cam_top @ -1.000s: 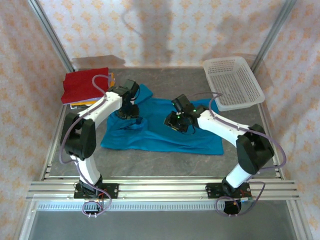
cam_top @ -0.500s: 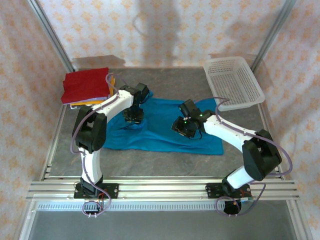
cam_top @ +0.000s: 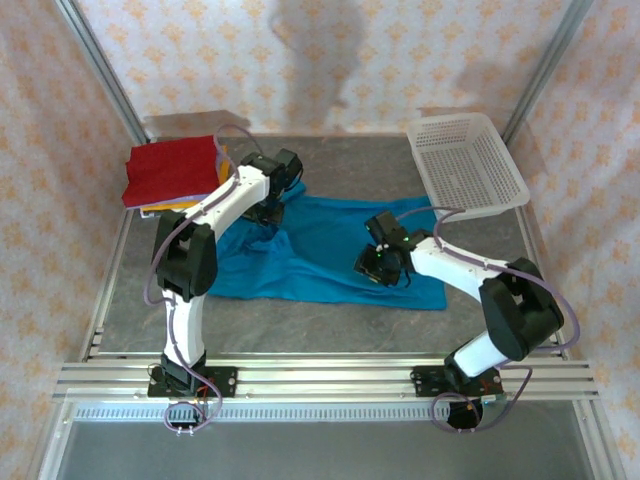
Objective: Fold and stack the t-shirts
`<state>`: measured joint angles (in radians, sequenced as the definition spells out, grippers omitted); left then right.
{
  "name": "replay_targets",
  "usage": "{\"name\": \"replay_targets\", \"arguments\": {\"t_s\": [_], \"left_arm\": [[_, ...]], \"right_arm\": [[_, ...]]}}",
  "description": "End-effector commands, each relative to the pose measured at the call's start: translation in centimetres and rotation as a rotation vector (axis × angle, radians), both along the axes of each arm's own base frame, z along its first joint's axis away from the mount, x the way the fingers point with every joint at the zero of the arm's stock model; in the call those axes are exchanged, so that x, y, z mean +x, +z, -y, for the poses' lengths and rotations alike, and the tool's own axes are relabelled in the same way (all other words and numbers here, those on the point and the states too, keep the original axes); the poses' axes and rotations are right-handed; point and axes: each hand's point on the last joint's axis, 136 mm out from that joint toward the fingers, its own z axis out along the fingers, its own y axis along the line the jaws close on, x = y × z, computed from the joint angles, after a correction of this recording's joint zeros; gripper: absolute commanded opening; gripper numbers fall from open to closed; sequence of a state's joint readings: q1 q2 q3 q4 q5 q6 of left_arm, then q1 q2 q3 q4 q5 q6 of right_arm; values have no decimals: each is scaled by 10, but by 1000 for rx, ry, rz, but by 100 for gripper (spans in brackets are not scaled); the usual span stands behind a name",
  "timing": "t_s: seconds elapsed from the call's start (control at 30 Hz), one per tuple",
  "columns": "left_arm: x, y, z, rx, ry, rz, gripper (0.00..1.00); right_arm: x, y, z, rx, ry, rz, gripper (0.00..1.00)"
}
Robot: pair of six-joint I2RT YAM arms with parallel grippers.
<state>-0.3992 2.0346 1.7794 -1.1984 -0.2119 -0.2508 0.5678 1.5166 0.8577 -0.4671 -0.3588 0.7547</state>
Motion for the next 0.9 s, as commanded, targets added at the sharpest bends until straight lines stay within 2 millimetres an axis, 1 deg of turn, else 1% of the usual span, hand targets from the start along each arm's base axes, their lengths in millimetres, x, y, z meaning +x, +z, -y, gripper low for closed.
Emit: {"name": "replay_targets", "arguments": {"t_s": [0.0,0.07,0.13,0.17,0.23,0.3,0.43,0.5,0.67,0.7,0.87], "left_arm": [[1,7,-27,188,-60,-53,5],[7,5,-28,215,-96,-59,7],[15,3,-29,243,-119,-47,12],[18,2,-27,239,-132,-43,16],[24,-1,-24,230,-142,-29,32],[27,0,-22,221,-148,-17,36],[25,12,-19,181,-134,18,38],[20,16,-15,110,-106,39,38],[7,10,2,-211,24,85,46],[7,13,5,-264,42,111,47],[0,8,12,-394,113,152,48]], "right_arm": [[1,-6,2,-4,-15,3,40],[0,-6,3,-7,-10,4,40],[1,-3,3,-9,-6,12,40],[1,-2,4,-12,-5,16,40],[4,5,3,-16,2,30,40],[7,11,4,-24,11,43,40],[12,22,3,-31,22,60,41],[13,25,1,-26,23,64,41],[17,31,-4,-10,28,74,41],[18,32,-4,-8,30,73,41],[19,34,-6,-8,39,73,41]]}}
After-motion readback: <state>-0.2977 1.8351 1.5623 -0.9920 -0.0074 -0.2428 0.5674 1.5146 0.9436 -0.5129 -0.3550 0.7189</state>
